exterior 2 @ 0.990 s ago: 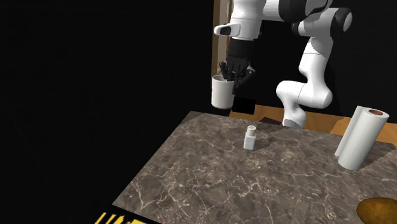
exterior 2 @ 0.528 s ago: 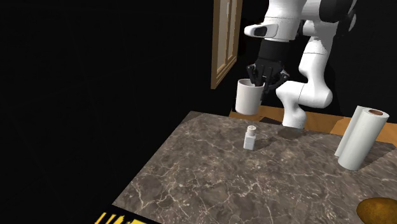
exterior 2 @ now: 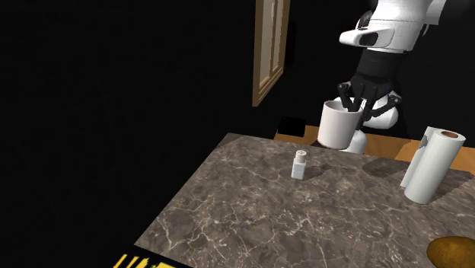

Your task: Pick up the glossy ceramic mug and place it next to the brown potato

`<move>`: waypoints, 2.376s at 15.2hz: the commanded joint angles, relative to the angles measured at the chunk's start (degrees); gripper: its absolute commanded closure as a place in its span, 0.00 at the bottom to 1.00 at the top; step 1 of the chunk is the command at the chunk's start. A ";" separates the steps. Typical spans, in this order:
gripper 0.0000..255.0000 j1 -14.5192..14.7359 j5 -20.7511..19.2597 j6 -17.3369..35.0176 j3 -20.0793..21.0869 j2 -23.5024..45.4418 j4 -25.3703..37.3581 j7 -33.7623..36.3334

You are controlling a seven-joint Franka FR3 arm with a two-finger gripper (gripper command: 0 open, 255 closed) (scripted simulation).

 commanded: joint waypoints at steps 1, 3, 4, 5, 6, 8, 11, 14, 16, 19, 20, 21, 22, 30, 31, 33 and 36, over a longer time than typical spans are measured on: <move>1.00 1.03 0.53 -0.26 1.97 0.18 0.28 2.96; 1.00 2.01 0.98 -0.54 3.92 0.79 1.02 5.78; 1.00 2.48 1.18 -0.68 4.90 1.19 1.48 7.20; 1.00 2.96 1.35 -0.82 5.88 1.66 2.01 8.63; 1.00 3.44 1.50 -0.96 6.86 2.18 2.61 10.06; 1.00 4.39 1.71 -1.27 8.81 3.42 4.00 12.96; 1.00 5.83 1.76 -1.78 11.74 5.77 6.60 17.37; 1.00 7.31 1.38 -2.40 14.66 8.72 9.83 21.89; 1.00 8.37 0.85 -2.91 16.58 11.04 12.36 24.97; 1.00 10.19 -0.43 -3.89 19.37 15.09 16.78 29.69; 1.00 10.87 -1.01 -4.29 20.26 16.60 18.44 31.29; 1.00 11.61 -1.66 -4.74 21.14 18.19 20.19 32.90; 1.00 12.39 -2.38 -5.24 22.00 19.87 22.05 34.51; 1.00 19.68 -8.71 -9.23 26.08 32.51 36.08 44.51; 1.00 19.48 -8.51 -8.29 26.04 32.15 34.84 44.50; 1.00 19.12 -8.21 -6.49 25.98 31.58 32.54 44.51; 1.00 18.67 -7.84 -3.87 25.90 30.87 29.30 44.53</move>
